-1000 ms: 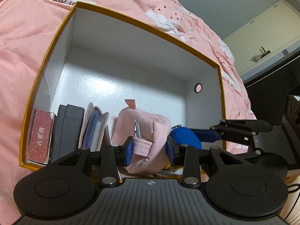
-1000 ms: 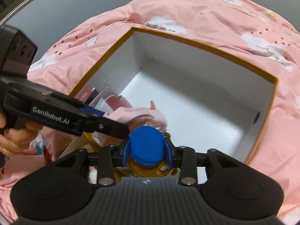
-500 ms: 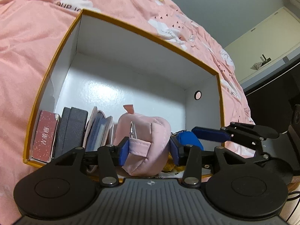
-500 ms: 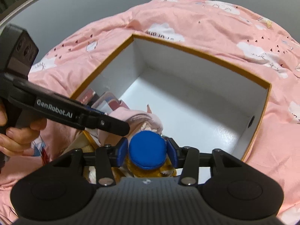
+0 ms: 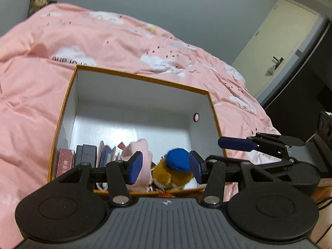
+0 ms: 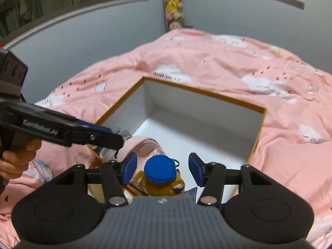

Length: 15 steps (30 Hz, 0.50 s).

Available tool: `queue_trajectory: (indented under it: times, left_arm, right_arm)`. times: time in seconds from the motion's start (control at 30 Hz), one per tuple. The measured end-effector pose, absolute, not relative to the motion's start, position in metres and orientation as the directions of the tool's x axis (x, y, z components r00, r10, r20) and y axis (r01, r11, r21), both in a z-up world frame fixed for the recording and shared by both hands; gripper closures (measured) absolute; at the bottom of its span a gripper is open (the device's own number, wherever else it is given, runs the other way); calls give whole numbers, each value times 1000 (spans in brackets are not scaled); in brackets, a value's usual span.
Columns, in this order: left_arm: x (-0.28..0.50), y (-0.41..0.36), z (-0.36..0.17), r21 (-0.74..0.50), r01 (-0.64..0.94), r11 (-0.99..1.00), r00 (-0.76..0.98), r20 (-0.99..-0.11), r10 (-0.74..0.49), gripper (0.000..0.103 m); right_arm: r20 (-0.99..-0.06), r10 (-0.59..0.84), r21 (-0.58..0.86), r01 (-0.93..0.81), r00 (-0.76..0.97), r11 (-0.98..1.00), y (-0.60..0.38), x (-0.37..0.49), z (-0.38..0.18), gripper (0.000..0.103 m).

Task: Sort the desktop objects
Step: 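Open both tools to release the pouch and bear inside the box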

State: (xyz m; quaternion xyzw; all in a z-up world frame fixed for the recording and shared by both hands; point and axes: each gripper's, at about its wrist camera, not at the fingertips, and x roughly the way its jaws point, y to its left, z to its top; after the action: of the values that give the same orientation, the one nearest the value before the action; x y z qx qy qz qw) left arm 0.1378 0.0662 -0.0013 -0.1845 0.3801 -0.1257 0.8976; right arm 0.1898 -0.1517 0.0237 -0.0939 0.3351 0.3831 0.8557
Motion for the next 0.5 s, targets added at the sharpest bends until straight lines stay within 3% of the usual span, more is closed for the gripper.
queue_trajectory:
  times: [0.3,0.5]
  left_arm:
    - [91,48,-6,-333,94,938,680,-667,-304,45]
    - [73,47,-26,-315,56,947,632,-723,-278,45]
  right_arm:
    - [-589,636,182,-685,499,706,-173,144,13,56]
    - [-675,556,169,-631,486,757,-176,127,-21,55]
